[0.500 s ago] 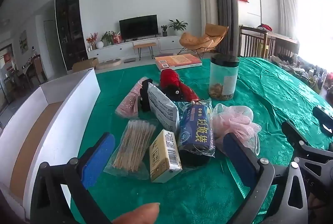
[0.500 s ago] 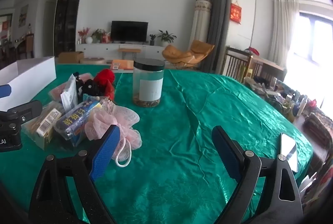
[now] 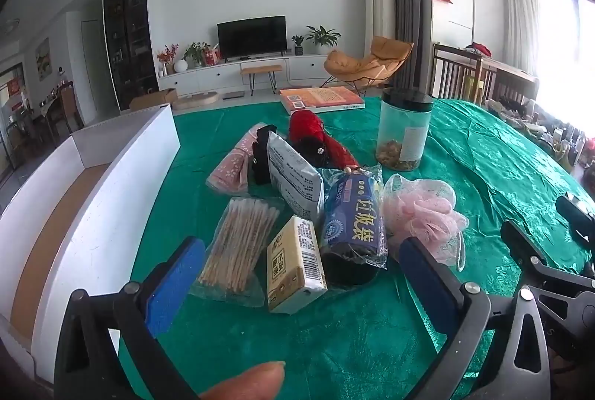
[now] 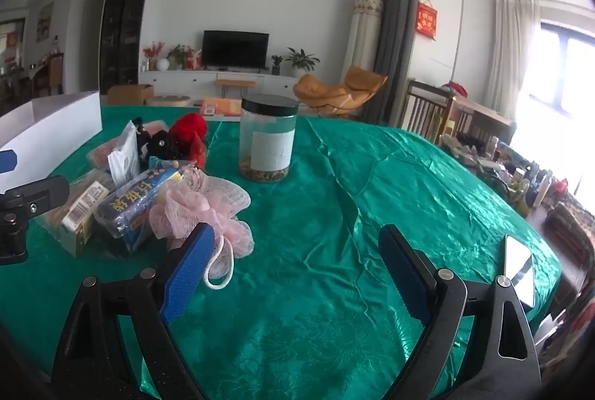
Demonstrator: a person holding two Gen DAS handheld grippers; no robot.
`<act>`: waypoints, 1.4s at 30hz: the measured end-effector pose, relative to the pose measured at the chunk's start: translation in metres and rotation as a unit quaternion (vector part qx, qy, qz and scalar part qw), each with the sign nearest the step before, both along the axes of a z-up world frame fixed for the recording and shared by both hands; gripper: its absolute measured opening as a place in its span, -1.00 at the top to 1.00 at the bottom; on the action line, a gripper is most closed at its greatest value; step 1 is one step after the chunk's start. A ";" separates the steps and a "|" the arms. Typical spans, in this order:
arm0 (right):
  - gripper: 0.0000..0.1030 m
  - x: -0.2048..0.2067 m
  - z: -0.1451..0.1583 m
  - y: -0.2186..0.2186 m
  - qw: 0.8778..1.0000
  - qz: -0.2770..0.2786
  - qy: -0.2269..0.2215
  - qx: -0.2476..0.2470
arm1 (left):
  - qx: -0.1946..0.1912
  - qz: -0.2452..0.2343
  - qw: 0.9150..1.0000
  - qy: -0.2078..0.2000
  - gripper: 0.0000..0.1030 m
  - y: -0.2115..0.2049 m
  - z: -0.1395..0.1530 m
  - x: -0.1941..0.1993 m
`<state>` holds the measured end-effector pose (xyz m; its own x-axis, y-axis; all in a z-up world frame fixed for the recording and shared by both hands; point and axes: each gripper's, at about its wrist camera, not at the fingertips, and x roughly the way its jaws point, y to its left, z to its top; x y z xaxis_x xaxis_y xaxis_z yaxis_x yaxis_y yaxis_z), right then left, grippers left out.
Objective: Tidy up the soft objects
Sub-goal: 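Move left gripper to beige tissue pack while right gripper approaches pink bath puff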
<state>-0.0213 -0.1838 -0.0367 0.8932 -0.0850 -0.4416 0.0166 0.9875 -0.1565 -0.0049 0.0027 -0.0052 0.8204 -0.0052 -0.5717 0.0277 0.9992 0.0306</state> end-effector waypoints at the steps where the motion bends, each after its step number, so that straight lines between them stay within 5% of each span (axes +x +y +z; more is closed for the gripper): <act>1: -0.78 0.000 0.000 0.000 1.000 0.001 0.000 -0.001 | 0.002 0.001 1.000 0.000 -1.00 -0.001 -0.001 0.000; 27: -0.78 0.008 -0.005 -0.011 1.000 -0.013 0.018 0.006 | 0.023 0.007 1.000 0.019 -1.00 -0.001 -0.020 0.004; 35: -0.78 0.014 -0.009 -0.044 0.995 -0.047 0.043 0.075 | 0.023 0.013 0.999 0.032 -1.00 0.006 -0.029 0.006; 42: -0.78 0.014 -0.010 -0.029 0.997 -0.017 0.049 0.061 | 0.026 0.019 0.998 0.047 -1.00 0.010 -0.037 0.011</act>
